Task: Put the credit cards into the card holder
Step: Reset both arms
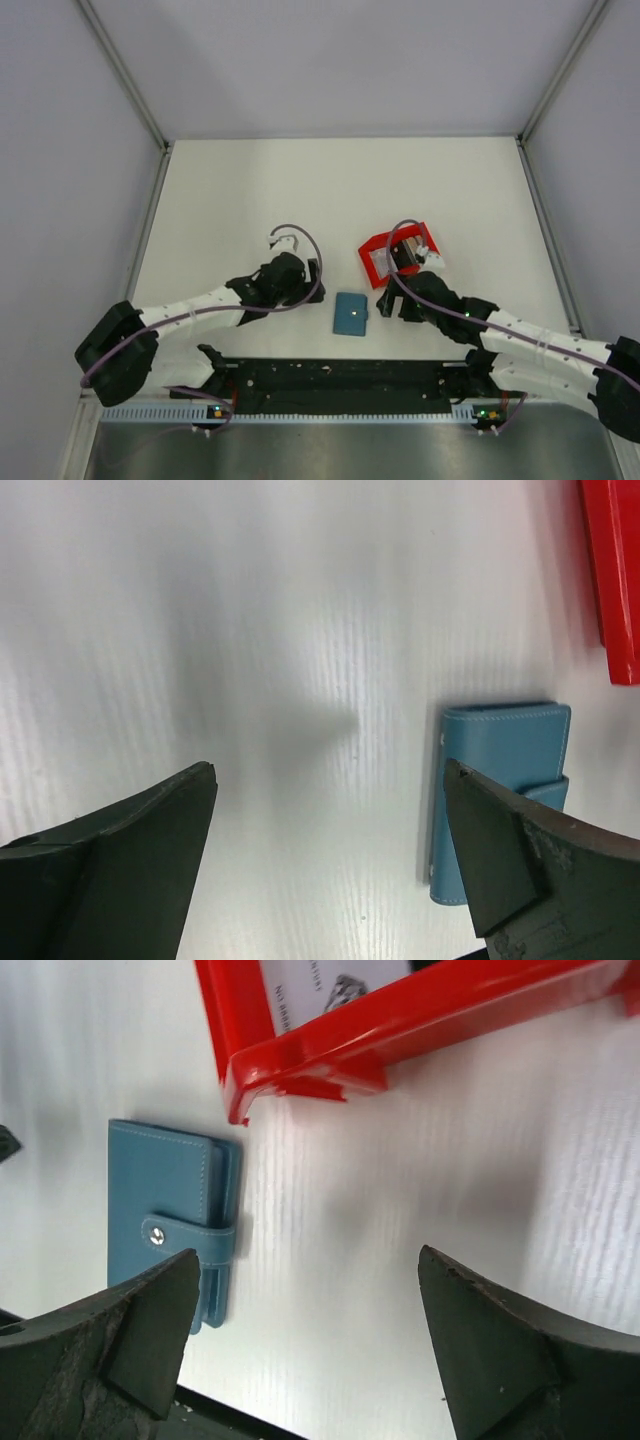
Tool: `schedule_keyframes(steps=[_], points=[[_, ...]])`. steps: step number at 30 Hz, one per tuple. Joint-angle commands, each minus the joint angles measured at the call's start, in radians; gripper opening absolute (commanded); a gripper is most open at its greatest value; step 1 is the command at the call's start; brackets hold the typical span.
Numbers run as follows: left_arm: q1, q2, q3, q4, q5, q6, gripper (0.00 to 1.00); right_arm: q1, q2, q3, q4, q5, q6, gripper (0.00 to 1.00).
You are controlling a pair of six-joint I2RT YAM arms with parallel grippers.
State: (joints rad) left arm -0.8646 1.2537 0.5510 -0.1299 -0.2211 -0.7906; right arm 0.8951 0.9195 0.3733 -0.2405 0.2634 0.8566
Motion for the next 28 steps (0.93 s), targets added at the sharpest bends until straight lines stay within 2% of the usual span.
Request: schedule_keyframes(steps=[1,4,11,16,18,21,23,26,28], points=[[0.097,-0.105,-0.014,-0.057,0.008,-0.007,0.98,-0.068,-0.088,-0.011,-0.049,0.023,0.016,0.91],[0.165,-0.181,-0.026,-0.097,0.009,0.004,0.98,-0.116,-0.139,-0.04,-0.062,0.022,0.033,0.99],[0.279,-0.327,-0.023,-0.186,-0.032,0.027,0.98,-0.18,-0.206,-0.001,-0.147,0.149,-0.04,0.99],[0.297,-0.376,0.032,-0.221,-0.138,0.12,0.98,-0.18,-0.284,0.059,-0.207,0.386,-0.194,0.99],[0.297,-0.367,0.064,-0.24,-0.202,0.136,0.98,-0.186,-0.303,0.059,-0.217,0.506,-0.167,0.99],[0.299,-0.362,0.092,-0.241,-0.265,0.166,0.98,-0.188,-0.341,0.021,-0.126,0.602,-0.21,0.99],[0.297,-0.361,0.095,-0.231,-0.291,0.175,0.98,-0.188,-0.358,0.012,-0.079,0.669,-0.304,0.99],[0.297,-0.364,0.102,-0.223,-0.307,0.195,0.98,-0.188,-0.351,0.019,-0.063,0.88,-0.431,0.99],[0.297,-0.369,0.104,-0.211,-0.326,0.208,0.99,-0.205,-0.347,-0.026,0.048,0.951,-0.531,0.99]])
